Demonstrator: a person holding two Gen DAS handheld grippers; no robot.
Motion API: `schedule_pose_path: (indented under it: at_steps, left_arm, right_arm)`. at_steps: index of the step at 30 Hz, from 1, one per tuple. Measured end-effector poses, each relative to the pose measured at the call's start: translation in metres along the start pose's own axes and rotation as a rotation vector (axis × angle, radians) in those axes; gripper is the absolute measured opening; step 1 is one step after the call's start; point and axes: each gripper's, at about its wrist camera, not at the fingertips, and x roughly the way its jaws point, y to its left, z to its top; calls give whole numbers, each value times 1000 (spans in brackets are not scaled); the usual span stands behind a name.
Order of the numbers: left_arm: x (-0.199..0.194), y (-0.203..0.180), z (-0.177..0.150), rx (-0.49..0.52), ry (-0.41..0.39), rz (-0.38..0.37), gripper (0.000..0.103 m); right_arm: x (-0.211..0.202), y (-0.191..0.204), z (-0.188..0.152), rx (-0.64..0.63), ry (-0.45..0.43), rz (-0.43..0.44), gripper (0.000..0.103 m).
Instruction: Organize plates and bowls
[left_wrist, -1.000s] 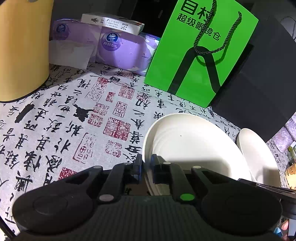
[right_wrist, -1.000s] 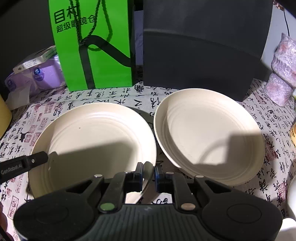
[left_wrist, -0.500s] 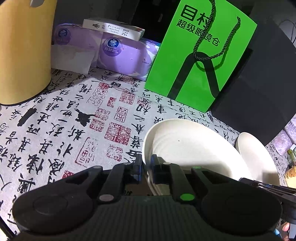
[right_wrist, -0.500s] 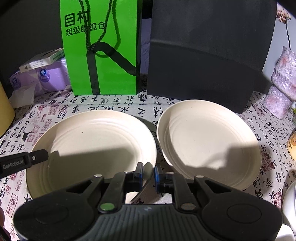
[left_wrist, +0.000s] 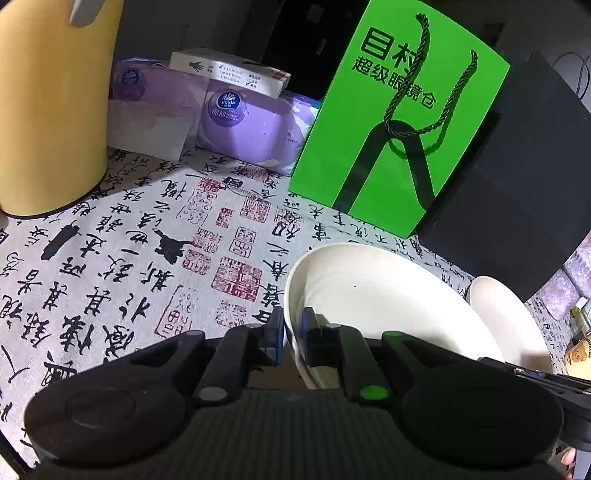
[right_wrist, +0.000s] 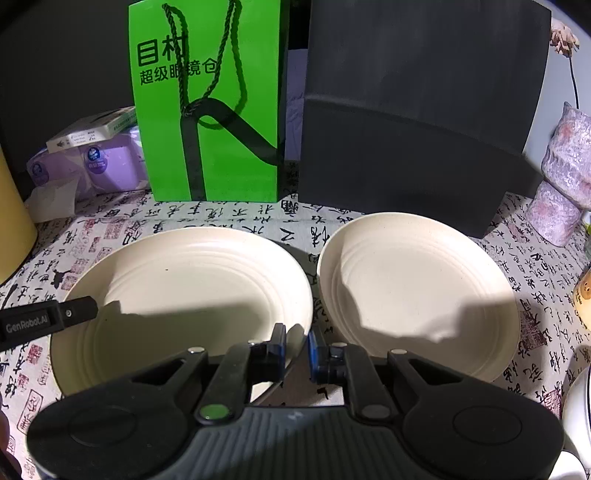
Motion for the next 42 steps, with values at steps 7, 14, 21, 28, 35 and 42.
schedule_pose_path:
  at_steps: [7,14,21,28,35,42]
  left_arm:
    - [-9,-1,3,-8,-30,-9,10]
    - [-20,-3,6,-21,-57,-39,10]
    - [-32,-10,9,-20,-94,-63,10]
    - [-41,-13,10,-19,-119,-78,10]
    - [-55,-19,11,-3,-159,-90,10]
    - [-67,-27,10,17,-184,-106,10]
  right_arm:
    - [-8,0,0,1,-34,12,12]
    - [-20,-2,2,2,-72,19,12]
    - [-33,-7,3,12,-108,30,12]
    - [-43,-10,1,23,-138,36,12]
    - [-55,-14,0,37,-177,47,12]
    - [-69,-22,-3,54,-208,62,12]
